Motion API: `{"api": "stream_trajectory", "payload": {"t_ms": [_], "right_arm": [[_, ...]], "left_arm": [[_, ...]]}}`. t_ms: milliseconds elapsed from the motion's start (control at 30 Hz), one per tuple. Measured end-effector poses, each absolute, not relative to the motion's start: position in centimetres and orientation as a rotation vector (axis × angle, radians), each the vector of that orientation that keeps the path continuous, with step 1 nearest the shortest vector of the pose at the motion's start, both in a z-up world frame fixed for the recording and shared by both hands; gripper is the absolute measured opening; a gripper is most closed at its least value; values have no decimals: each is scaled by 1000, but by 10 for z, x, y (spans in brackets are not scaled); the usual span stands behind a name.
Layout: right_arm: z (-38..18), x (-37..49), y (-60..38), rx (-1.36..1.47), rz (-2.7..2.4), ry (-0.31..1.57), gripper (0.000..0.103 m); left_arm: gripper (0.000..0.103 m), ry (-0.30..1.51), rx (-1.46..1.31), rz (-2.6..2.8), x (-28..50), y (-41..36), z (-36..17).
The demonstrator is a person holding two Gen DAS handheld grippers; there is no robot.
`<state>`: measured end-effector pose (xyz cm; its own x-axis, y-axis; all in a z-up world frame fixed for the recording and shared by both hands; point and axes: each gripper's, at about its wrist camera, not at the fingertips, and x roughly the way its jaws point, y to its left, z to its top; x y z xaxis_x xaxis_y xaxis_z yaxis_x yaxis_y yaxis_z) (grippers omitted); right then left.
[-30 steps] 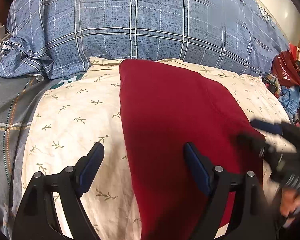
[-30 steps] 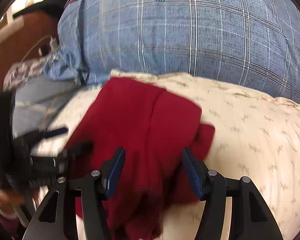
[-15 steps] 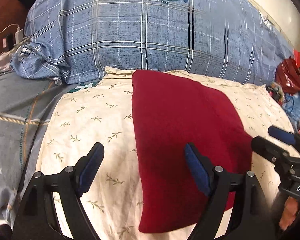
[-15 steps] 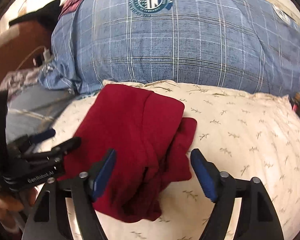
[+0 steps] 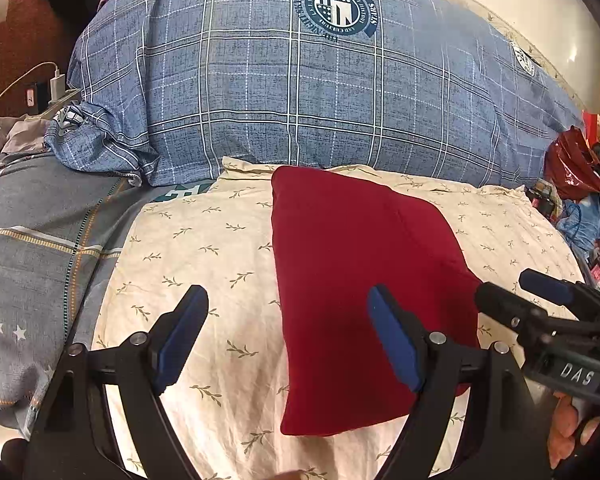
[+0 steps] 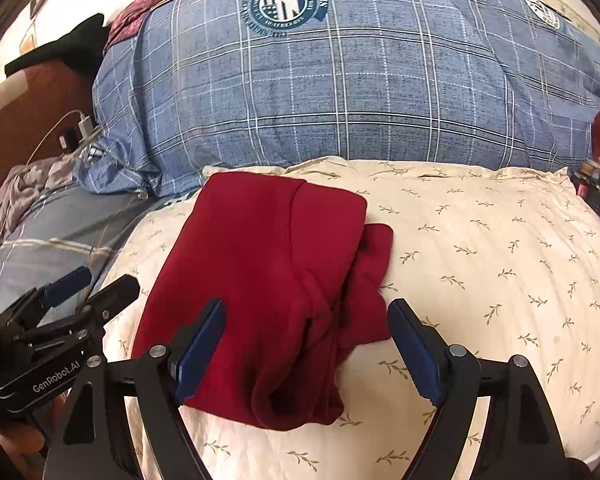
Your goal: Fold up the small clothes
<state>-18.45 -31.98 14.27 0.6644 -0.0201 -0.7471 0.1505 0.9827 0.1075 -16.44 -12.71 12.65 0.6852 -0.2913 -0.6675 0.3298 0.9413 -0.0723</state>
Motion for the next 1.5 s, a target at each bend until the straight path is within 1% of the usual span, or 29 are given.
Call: {"api": "stream_trajectory", "payload": {"t_ms": [233, 1500], "right_arm": [[146, -186, -314, 128, -98, 827, 84], [127, -181, -312, 140, -80, 879, 84]], "left_arm": [[82, 725, 63, -336, -166, -128, 127], [82, 758, 69, -334, -161, -129, 114]]}}
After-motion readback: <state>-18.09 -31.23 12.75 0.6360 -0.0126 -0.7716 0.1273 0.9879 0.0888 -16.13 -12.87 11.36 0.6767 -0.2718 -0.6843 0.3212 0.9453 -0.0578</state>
